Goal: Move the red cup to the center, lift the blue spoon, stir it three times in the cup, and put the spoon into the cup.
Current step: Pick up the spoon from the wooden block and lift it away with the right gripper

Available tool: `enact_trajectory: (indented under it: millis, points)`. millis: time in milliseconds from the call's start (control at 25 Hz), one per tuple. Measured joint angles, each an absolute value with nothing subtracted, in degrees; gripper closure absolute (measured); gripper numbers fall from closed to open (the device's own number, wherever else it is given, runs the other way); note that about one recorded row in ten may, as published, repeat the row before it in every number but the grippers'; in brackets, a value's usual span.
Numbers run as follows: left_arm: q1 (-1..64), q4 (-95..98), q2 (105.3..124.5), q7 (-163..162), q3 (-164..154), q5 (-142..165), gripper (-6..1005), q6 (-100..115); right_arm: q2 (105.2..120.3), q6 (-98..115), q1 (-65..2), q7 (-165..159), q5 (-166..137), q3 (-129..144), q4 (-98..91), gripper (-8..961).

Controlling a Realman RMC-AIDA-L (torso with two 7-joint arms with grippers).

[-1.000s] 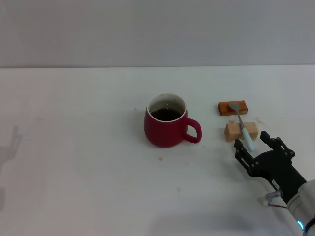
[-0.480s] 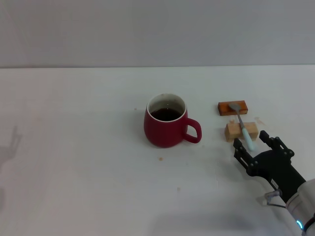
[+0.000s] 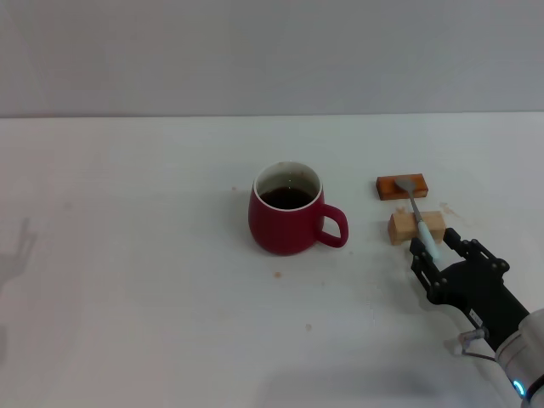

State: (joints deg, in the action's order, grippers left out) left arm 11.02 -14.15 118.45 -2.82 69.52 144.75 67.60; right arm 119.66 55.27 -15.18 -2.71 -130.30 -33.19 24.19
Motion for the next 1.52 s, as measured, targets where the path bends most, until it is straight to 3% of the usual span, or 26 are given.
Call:
enact_trajectory:
  millis: [160,1360,1520]
  points:
    - [11.0,-14.2,118.40,-2.9,69.5,144.8,153,67.6,119.66,55.2,-15.2,-2.7,-130.3,-33.1,24.2,442]
    - [11.0,-14.0,118.38,-2.8,69.5,144.8,152,67.6,119.71,53.1,-16.0,-2.9,-130.3,-33.3,24.5,488]
    - [10.9,-14.0,118.39,-2.8,69.5,144.8,152,67.6,119.71,53.2,-16.0,-2.9,-130.3,-33.2,24.5,530]
